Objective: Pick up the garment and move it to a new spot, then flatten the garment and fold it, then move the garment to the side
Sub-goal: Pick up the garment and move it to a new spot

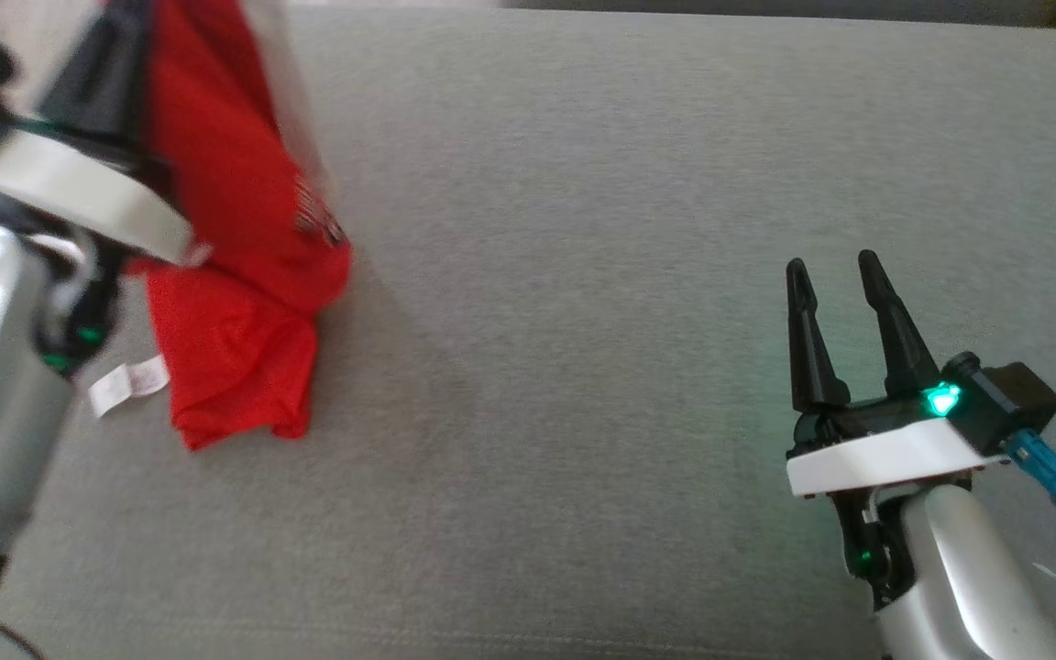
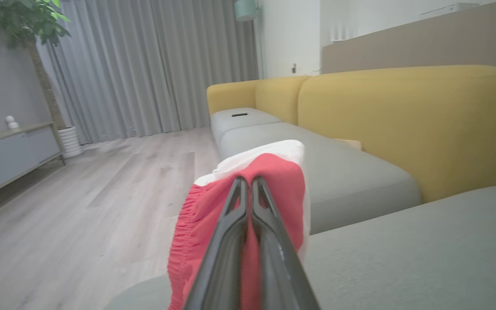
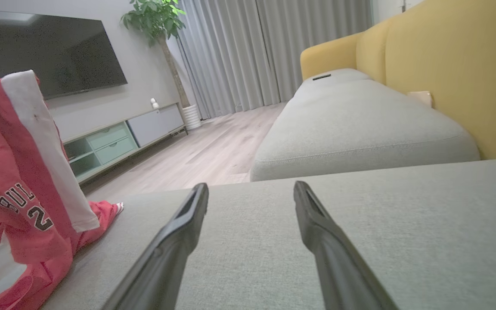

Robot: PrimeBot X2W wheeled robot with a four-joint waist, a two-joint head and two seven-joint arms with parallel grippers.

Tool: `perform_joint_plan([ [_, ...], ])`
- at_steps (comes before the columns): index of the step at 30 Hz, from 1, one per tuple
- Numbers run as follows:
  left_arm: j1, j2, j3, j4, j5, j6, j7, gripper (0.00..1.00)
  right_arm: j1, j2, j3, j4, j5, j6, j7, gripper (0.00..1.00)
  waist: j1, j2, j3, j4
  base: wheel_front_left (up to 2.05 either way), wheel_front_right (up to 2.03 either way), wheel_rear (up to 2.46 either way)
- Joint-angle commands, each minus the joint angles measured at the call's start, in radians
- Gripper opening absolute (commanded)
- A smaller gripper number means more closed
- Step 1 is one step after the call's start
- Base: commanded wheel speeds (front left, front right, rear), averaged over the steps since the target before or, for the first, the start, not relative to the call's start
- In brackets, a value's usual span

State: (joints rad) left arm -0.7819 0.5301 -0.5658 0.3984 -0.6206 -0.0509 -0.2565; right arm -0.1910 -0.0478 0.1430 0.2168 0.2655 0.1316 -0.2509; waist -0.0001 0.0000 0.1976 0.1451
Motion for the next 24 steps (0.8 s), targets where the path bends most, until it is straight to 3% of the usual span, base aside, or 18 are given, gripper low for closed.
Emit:
perform_joint_plan([
  [1,-0.047,0.028,0.037,-0.045,0.009,0.007,-0.005,0.00,-0.008,-0.002,0.022,-0.036,0.007,-0.001,-0.011,1.00,0.0001,0.0000,-0.010,-0.033,0.00,0.00,0.00],
  [17,-0.092,-0.200,-0.069,-0.129,0.003,0.037,0.020,0.00,-0.029,-0.002,0.035,-0.094,0.086,-0.001,-0.011,1.00,0.0001,0.0000,0.015,-0.339,0.00,0.00,0.00],
  [24,-0.117,-0.248,-0.075,-0.087,-0.014,0.047,0.025,0.00,-0.033,-0.002,0.051,-0.114,0.111,-0.001,-0.011,1.00,0.0001,0.0000,0.056,-0.428,0.00,0.00,0.00],
])
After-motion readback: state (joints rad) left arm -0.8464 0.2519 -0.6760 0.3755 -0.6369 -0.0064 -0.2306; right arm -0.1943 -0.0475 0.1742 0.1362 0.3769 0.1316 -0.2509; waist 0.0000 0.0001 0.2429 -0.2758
